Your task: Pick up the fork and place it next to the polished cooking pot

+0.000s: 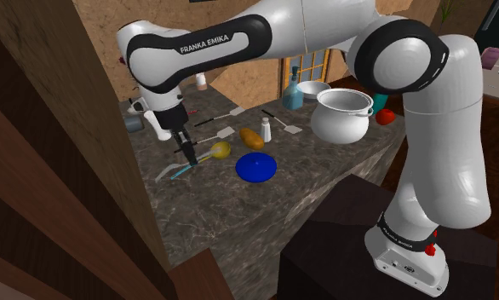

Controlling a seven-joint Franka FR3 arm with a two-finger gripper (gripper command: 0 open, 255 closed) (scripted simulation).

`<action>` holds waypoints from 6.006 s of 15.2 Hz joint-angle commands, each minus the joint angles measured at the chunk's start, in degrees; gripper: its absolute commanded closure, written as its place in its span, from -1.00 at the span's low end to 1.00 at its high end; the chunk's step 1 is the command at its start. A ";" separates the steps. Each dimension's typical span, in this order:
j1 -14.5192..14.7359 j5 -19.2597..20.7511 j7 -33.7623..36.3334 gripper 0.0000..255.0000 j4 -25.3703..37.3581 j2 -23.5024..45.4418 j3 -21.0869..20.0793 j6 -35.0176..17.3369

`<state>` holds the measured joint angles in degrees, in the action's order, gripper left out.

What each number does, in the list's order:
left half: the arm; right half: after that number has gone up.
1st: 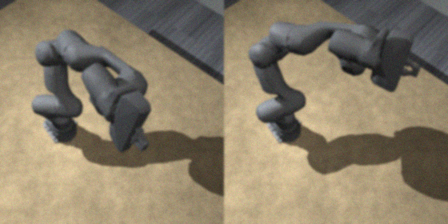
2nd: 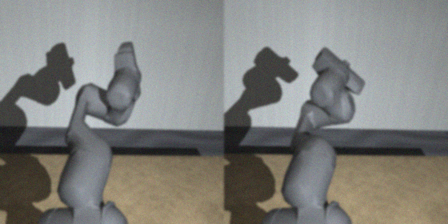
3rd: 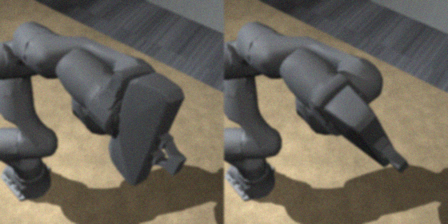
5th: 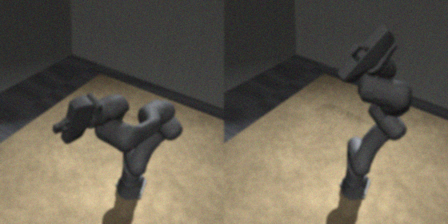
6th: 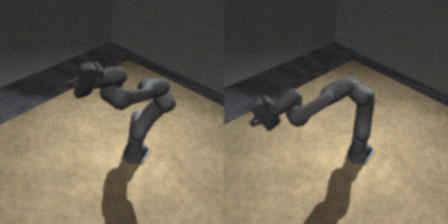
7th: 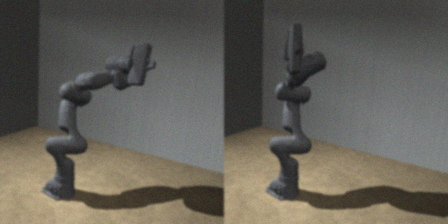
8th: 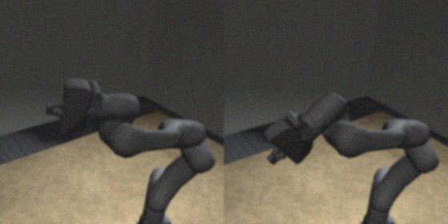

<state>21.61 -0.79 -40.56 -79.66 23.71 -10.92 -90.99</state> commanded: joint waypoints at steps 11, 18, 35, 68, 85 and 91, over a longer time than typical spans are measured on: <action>0.43 0.08 0.66 1.00 10.46 0.81 -0.15 9.64; -1.29 -0.06 -1.45 1.00 10.80 -1.26 0.42 12.17; -15.14 1.08 -23.15 1.00 -8.56 -15.37 8.57 7.50; -43.14 2.10 -65.49 1.00 28.48 10.35 24.24 16.25; -43.20 2.39 -65.48 1.00 13.07 8.67 24.33 2.47; -42.93 2.42 -65.01 1.00 8.15 8.48 24.24 -2.23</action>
<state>-21.35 1.61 -105.63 -70.23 32.35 13.31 -92.05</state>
